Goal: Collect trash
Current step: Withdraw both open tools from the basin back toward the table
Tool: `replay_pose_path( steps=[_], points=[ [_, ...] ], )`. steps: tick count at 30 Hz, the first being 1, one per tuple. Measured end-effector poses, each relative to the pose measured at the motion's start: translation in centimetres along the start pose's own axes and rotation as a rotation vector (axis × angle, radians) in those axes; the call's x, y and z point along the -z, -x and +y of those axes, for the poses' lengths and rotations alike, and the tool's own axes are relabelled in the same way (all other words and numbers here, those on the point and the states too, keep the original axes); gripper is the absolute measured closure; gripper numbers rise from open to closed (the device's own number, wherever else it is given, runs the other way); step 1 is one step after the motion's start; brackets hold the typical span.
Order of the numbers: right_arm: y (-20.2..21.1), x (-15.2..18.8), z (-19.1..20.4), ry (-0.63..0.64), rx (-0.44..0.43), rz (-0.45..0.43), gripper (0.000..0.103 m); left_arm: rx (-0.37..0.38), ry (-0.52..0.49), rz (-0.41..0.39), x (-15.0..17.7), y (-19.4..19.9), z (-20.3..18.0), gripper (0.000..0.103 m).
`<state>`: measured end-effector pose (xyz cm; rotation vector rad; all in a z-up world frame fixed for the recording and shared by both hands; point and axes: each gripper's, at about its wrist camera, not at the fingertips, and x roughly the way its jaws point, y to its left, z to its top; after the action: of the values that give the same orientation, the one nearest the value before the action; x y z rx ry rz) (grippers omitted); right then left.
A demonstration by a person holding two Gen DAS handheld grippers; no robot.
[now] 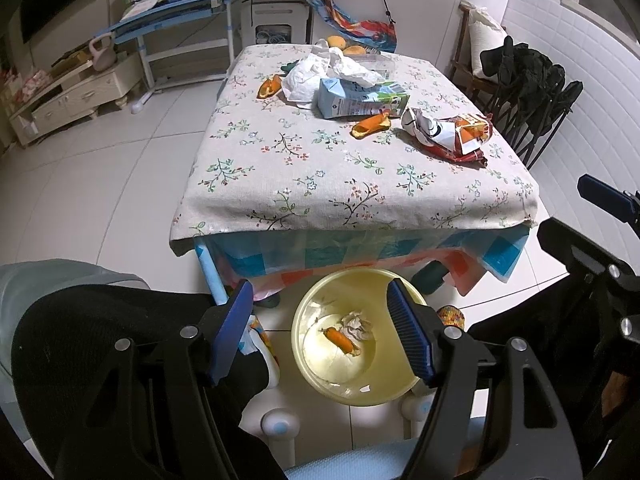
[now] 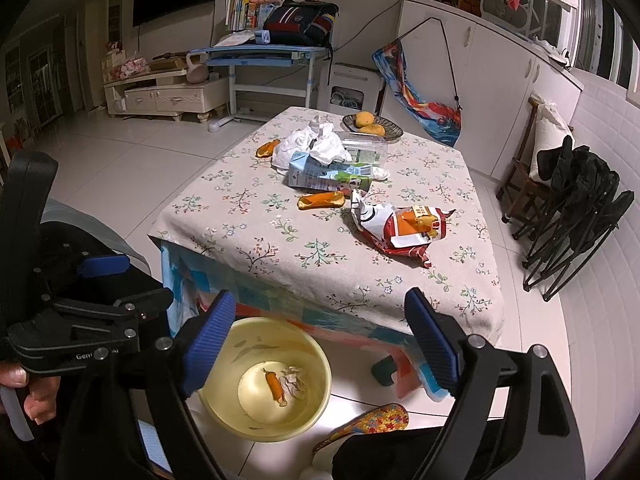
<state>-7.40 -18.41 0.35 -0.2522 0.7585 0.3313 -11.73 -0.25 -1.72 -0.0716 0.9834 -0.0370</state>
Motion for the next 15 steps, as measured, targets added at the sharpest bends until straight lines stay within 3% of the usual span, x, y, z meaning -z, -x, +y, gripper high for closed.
replay_pose_path(
  steps=[15],
  points=[
    [-2.0, -0.3, -1.7, -0.02, -0.037, -0.006, 0.018, -0.029, -0.025, -0.023, -2.5, -1.3, -0.8, 0.033]
  ],
)
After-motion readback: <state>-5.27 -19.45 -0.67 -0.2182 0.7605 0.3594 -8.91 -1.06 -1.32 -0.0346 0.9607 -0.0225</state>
